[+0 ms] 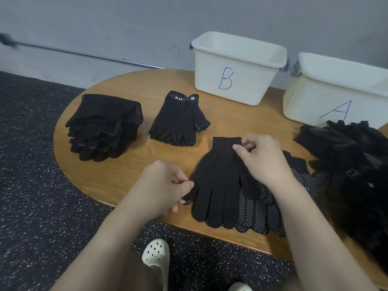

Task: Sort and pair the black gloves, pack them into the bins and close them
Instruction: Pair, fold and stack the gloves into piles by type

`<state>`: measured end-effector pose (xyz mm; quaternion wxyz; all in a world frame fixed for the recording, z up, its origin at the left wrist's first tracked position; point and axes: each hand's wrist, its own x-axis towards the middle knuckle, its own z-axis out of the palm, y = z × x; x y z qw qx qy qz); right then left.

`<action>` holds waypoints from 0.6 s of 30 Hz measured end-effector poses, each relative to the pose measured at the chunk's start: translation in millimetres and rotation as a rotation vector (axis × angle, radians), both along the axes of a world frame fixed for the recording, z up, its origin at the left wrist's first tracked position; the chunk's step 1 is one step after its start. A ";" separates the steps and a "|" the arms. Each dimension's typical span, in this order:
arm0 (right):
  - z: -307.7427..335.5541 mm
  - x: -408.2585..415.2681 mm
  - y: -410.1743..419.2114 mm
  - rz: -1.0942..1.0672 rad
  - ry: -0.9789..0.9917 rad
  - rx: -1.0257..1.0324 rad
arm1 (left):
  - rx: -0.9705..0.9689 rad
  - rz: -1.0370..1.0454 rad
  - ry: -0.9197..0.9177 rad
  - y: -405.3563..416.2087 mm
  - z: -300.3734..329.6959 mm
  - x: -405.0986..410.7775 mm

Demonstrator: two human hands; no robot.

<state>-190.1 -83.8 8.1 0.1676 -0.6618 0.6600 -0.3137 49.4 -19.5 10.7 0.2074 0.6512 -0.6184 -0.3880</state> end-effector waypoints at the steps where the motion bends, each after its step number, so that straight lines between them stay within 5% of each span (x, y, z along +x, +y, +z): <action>1: -1.0 0.4 -0.3 -0.011 0.000 -0.003 | -0.009 0.002 -0.016 0.2 -0.1 -1.4; 8: -5.9 4.9 -1.7 -0.056 0.017 -0.005 | -0.087 -0.022 -0.106 2.2 1.2 0.0; 12: -8.2 7.0 -4.0 -0.063 0.066 0.001 | -0.382 -0.047 -0.329 5.2 -1.3 1.6; 15: -7.7 7.5 -3.1 -0.058 0.080 -0.003 | -0.647 -0.136 -0.259 -3.3 -1.6 -9.9; 18: -6.7 7.7 -1.5 -0.047 0.104 0.006 | -0.676 -0.277 -0.224 -16.6 -3.7 -30.1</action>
